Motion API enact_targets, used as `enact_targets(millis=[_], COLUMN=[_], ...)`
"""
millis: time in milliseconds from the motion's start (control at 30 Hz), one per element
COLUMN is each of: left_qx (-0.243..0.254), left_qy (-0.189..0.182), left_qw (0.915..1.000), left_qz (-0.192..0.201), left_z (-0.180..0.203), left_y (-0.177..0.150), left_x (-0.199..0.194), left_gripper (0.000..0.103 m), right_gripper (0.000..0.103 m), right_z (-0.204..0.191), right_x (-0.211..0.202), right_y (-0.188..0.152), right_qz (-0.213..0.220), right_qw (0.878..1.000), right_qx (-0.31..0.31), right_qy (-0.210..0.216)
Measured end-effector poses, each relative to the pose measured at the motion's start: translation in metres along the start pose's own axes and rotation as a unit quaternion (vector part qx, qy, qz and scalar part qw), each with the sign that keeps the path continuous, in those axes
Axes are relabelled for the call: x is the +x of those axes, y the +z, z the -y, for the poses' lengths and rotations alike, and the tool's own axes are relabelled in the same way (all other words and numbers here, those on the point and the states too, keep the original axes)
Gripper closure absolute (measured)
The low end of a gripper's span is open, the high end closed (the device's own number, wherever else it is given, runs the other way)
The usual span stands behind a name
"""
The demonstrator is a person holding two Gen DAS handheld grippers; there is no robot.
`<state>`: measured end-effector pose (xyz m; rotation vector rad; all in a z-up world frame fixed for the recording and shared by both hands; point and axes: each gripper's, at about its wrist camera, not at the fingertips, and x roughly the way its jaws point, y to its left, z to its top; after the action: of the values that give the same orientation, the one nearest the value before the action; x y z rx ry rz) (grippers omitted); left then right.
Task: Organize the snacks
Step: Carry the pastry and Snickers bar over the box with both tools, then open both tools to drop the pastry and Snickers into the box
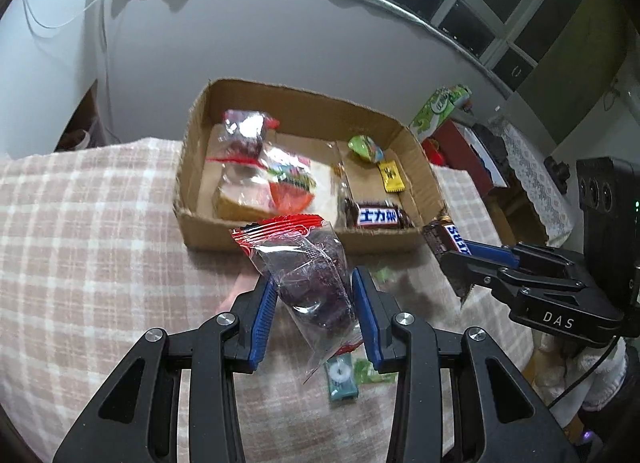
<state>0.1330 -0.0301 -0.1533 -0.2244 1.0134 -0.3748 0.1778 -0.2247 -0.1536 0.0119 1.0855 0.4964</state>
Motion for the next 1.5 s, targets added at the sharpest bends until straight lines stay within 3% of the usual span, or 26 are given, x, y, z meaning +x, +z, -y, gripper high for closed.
enact_targets(millis=[367, 600, 933, 1267, 1400, 1500], left_qx=[0.003, 0.011, 0.004, 0.015, 0.021, 0.02], left_qy=[-0.002, -0.011, -0.005, 0.002, 0.003, 0.003], left_qw=[0.9996, 0.9996, 1.0, 0.9998, 0.9997, 0.9997], left_qz=[0.028, 0.021, -0.001, -0.015, -0.013, -0.01], left_z=[-0.003, 0.008, 0.008, 0.014, 0.016, 0.017], left_y=[0.049, 0.077, 0.089, 0.095, 0.095, 0.094], left_x=[0.004, 0.028, 0.059, 0.067, 0.065, 0.063], left_gripper=[0.066, 0.067, 0.067, 0.065, 0.065, 0.065], right_gripper=[0.073, 0.073, 0.073, 0.072, 0.054, 0.053], right_z=[0.019, 0.03, 0.039, 0.031, 0.026, 0.023], right_x=[-0.002, 0.012, 0.041, 0.051, 0.044, 0.038], right_y=[0.037, 0.065, 0.083, 0.087, 0.088, 0.088], right_qz=[0.021, 0.024, 0.005, -0.002, 0.01, 0.014], right_qw=[1.0, 0.999, 0.999, 0.998, 0.997, 0.997], right_qx=[0.013, 0.012, 0.009, -0.008, -0.018, -0.02], right_qy=[-0.014, -0.027, -0.048, -0.06, -0.07, -0.069])
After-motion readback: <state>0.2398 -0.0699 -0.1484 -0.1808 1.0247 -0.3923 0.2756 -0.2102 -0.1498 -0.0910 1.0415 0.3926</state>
